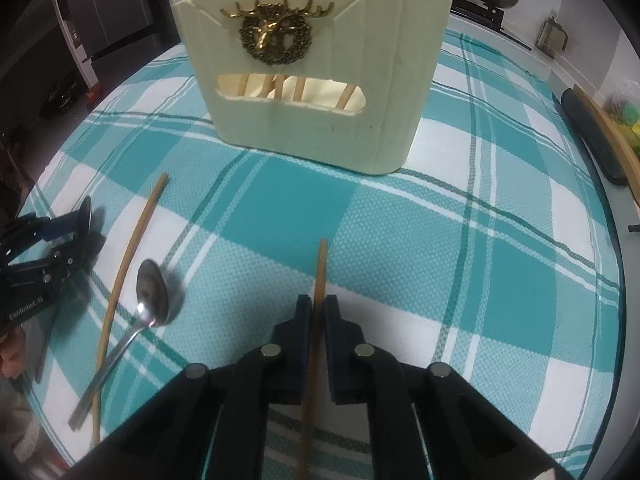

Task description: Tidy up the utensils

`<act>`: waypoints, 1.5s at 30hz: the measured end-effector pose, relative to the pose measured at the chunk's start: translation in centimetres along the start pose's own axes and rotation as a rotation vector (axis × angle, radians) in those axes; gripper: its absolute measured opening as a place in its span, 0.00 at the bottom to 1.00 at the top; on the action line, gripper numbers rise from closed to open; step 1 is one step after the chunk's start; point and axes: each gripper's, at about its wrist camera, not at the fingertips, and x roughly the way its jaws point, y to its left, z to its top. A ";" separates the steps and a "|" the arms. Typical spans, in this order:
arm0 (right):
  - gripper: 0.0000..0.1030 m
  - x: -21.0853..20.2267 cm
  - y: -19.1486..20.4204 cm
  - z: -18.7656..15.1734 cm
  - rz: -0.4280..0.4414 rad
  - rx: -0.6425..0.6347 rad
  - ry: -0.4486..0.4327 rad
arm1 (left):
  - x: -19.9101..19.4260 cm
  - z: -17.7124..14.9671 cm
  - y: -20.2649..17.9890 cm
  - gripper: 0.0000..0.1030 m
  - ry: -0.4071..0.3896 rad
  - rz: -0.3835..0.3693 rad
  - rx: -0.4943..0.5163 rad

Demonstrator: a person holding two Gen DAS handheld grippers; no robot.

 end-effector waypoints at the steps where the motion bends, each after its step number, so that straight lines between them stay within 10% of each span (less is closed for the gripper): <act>1: 0.06 0.0 -0.2 0.1 0.003 0.012 -0.002 | -0.2 0.0 0.1 0.41 -0.004 -0.007 -0.001; 21: 0.06 -13.5 -0.3 -3.0 0.085 0.140 -0.325 | -11.1 0.3 1.1 0.41 -0.238 -0.057 -0.026; 45: 0.06 -19.6 1.5 -5.9 0.056 0.135 -0.450 | -15.8 -0.9 1.2 0.41 -0.320 -0.054 -0.015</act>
